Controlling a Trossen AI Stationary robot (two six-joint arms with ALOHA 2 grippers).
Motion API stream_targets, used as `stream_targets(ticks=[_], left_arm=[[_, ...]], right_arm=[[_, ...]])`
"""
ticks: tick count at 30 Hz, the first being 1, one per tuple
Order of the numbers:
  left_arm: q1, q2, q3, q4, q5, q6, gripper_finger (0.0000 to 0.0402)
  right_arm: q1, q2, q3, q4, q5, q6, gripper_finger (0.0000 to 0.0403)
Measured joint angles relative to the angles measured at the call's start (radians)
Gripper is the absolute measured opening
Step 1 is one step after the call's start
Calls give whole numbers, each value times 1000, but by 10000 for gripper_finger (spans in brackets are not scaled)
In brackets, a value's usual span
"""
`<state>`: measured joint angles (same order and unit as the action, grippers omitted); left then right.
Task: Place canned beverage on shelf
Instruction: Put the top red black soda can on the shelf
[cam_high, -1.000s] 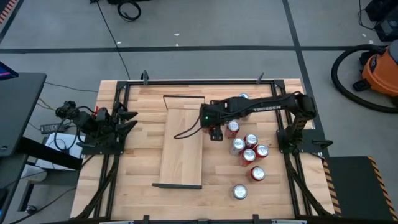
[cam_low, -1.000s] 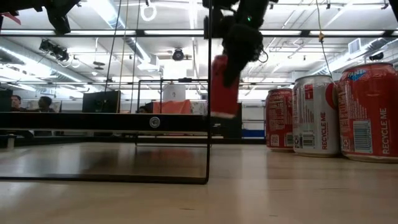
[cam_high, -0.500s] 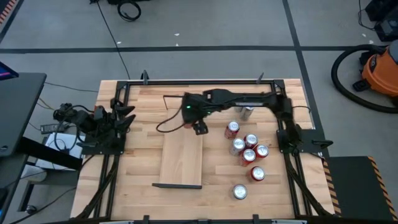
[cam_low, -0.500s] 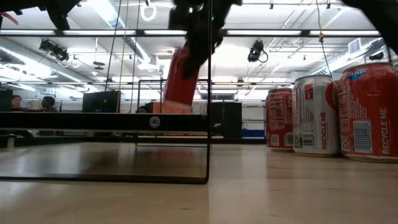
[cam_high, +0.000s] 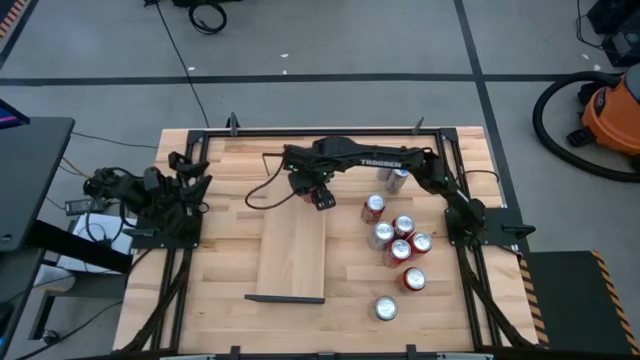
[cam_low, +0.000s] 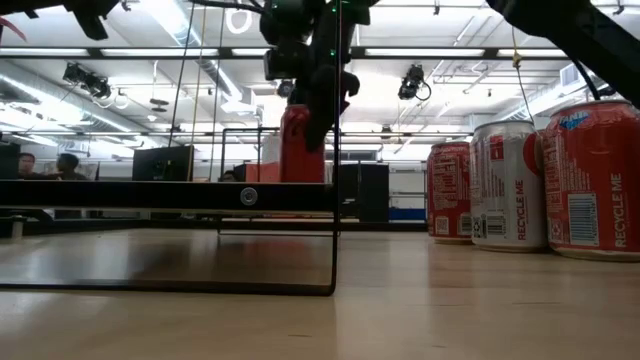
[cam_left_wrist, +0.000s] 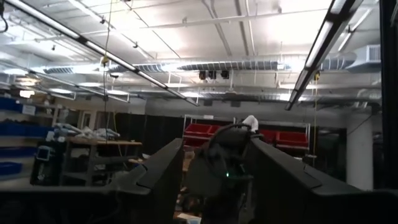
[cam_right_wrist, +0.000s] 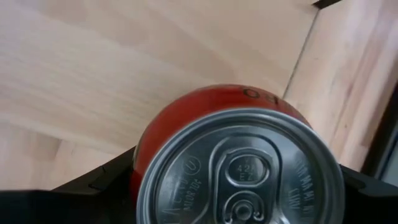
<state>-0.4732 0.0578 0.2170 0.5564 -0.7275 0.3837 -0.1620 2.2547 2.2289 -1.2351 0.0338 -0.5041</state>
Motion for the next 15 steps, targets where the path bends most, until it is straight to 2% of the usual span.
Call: stream_targets(ticks=[8,15], left_arm=[[0,0,16,-28,-1,107,194],[0,0,16,-24,-2,154,194]], right_arm=[[-15,3,-4,16,-41,-151,330],[-44,3,-4,37,-65,-210,330]])
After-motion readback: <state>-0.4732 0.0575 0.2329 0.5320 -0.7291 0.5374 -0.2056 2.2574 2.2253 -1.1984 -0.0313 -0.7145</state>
